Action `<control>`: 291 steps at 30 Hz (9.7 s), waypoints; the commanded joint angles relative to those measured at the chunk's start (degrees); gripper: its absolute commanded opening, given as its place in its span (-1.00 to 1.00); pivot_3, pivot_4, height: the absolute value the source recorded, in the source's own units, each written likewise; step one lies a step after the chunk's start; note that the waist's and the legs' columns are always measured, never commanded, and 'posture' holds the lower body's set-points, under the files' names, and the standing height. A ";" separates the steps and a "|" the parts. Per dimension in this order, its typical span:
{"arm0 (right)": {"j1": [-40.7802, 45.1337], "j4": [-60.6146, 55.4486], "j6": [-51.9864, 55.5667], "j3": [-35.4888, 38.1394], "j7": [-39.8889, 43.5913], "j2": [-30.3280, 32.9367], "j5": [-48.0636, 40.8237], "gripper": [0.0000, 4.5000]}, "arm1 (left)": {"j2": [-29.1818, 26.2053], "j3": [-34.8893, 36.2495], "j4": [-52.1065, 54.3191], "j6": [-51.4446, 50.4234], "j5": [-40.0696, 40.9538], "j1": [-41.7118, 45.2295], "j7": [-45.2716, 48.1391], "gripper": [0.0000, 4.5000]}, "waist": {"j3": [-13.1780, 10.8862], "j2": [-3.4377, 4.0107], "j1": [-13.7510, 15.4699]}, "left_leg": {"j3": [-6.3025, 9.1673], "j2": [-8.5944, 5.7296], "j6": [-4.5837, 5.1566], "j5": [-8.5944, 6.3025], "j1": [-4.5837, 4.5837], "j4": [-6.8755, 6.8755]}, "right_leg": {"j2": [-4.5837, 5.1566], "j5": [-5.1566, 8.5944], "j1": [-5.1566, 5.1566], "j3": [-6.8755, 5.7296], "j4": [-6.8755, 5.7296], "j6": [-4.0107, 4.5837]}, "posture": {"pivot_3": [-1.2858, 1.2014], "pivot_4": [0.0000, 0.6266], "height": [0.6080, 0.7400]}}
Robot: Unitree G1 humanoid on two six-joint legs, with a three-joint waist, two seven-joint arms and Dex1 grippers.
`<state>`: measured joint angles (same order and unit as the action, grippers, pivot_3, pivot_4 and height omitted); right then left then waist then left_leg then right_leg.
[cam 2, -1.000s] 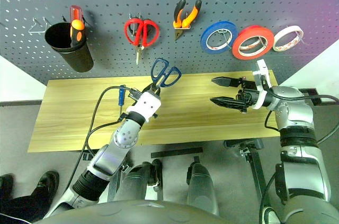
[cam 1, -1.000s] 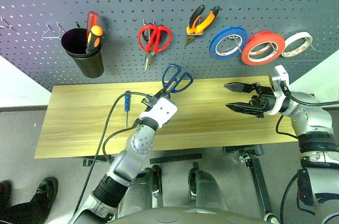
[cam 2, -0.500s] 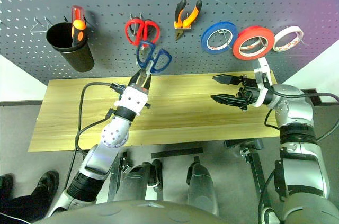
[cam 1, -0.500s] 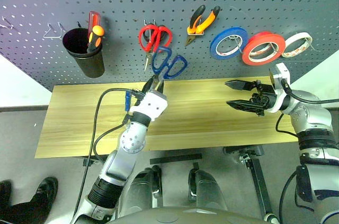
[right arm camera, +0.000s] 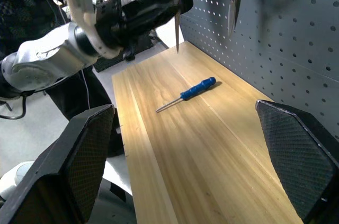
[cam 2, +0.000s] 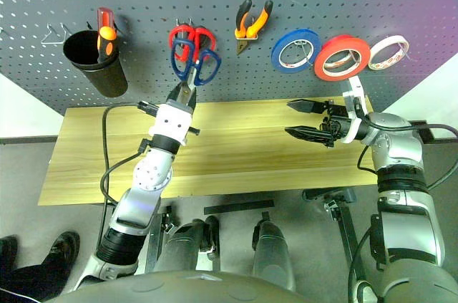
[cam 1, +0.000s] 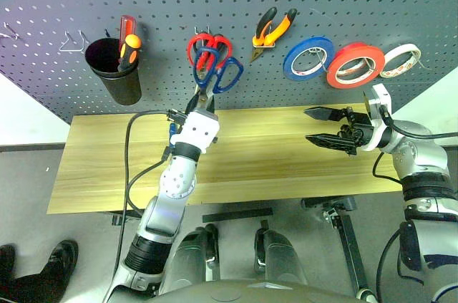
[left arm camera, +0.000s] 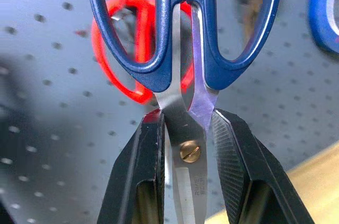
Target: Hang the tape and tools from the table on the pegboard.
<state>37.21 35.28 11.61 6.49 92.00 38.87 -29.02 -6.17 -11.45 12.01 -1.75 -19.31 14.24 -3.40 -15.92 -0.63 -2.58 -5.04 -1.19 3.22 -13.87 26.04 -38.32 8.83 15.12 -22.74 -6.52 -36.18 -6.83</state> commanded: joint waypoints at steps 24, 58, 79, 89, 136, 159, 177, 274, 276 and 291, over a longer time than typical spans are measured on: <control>-5.40 -12.33 3.04 8.50 0.38 -0.12 -11.87 1.00 | 0.48 3.30 -0.73 1.69 -0.42 2.38 -1.57 -0.57 | 0.10 0.08 -0.05 | 0.04 0.08 0.16 -0.11 -0.01 -0.61 | -0.06 -0.10 0.19 -0.01 -0.22 -0.10 | -0.15 -0.34 1.00; -8.27 -16.08 4.32 1.86 0.50 3.88 -21.06 1.00 | 1.47 4.59 -8.69 2.52 0.19 8.17 -2.15 -0.57 | 0.13 0.13 -0.06 | -0.02 0.07 0.11 -0.28 0.00 -0.81 | 0.04 -0.38 0.19 0.05 -0.13 -0.18 | -0.16 -0.32 1.00; -6.98 -14.25 3.45 0.56 0.50 4.14 -19.96 1.00 | 1.78 3.61 -0.61 5.06 0.46 4.17 -0.72 -0.57 | 0.14 0.14 0.00 | -0.04 0.07 0.12 -0.29 0.00 -0.81 | 0.06 -0.39 0.19 0.05 -0.12 -0.17 | -0.15 -0.33 1.00; -6.88 -14.07 3.23 0.27 0.50 4.07 -19.53 1.00 | 2.47 1.78 -4.21 5.75 1.44 4.90 1.14 -0.57 | 0.14 0.14 -0.08 | -0.06 0.07 0.15 -0.30 0.00 -0.82 | 0.06 -0.41 0.20 0.05 -0.10 -0.18 | -0.16 -0.33 1.00; -6.58 -15.84 2.03 -2.70 0.50 4.03 -21.20 1.00 | 1.94 9.86 -4.56 -16.76 15.58 2.40 8.12 0.97 | 0.14 0.15 -0.03 | -0.11 0.08 0.14 -0.33 0.00 -0.85 | 0.08 -0.51 0.18 0.04 -0.06 -0.20 | -0.13 -0.31 1.00; -7.90 -19.03 -2.58 -9.37 0.50 6.10 -21.46 1.00 | -0.93 23.43 -17.12 -42.57 19.26 10.36 -0.73 0.97 | 0.14 0.14 0.18 | -0.12 0.06 0.14 -0.34 0.00 -0.84 | 0.08 -0.54 0.17 0.05 -0.05 -0.24 | -0.12 -0.21 1.00; -8.56 -18.49 -6.65 -10.07 0.50 6.77 -18.02 1.00 | -2.29 20.69 -30.20 -41.41 19.35 19.13 -0.65 0.97 | 0.09 0.11 0.07 | -0.14 0.07 0.13 -0.35 0.00 -0.80 | 0.12 -0.54 0.14 0.09 -0.03 -0.24 | -0.14 -0.12 1.00; 0.00 0.62 -4.02 -5.32 0.50 2.85 -21.79 1.00 | -6.26 1.32 9.03 -0.52 -9.02 -10.92 -10.86 -0.75 | -0.20 0.28 0.08 | -1.07 0.01 0.40 -0.51 0.02 0.09 | 0.74 -0.72 -0.43 -0.31 0.53 -0.25 | -0.10 -0.30 1.00; 0.15 1.32 -4.12 -5.28 0.50 2.88 -22.20 1.00 | -6.68 2.02 9.80 2.39 -8.17 -10.82 -10.37 -0.75 | -0.19 0.29 0.11 | -1.07 0.02 0.40 -0.50 0.02 0.09 | 0.74 -0.73 -0.43 -0.35 0.52 -0.25 | -0.10 -0.31 1.00; -5.69 -10.39 -8.59 -5.38 0.50 3.10 -29.35 1.00 | -6.41 10.53 13.10 -0.07 -9.47 -1.03 -8.35 -0.75 | -0.09 0.28 0.26 | -1.08 0.02 0.60 -0.38 0.02 0.02 | 0.73 -0.77 -0.33 -0.62 0.44 -0.29 | -0.09 -0.37 1.00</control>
<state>32.15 28.83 5.04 0.59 92.10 41.48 -56.49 -12.19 -2.74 21.68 -1.97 -28.85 11.14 -12.29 -16.01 -0.35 -2.31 -6.11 -1.17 3.83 -14.25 26.05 -38.32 9.56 14.35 -23.06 -7.15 -35.77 -7.12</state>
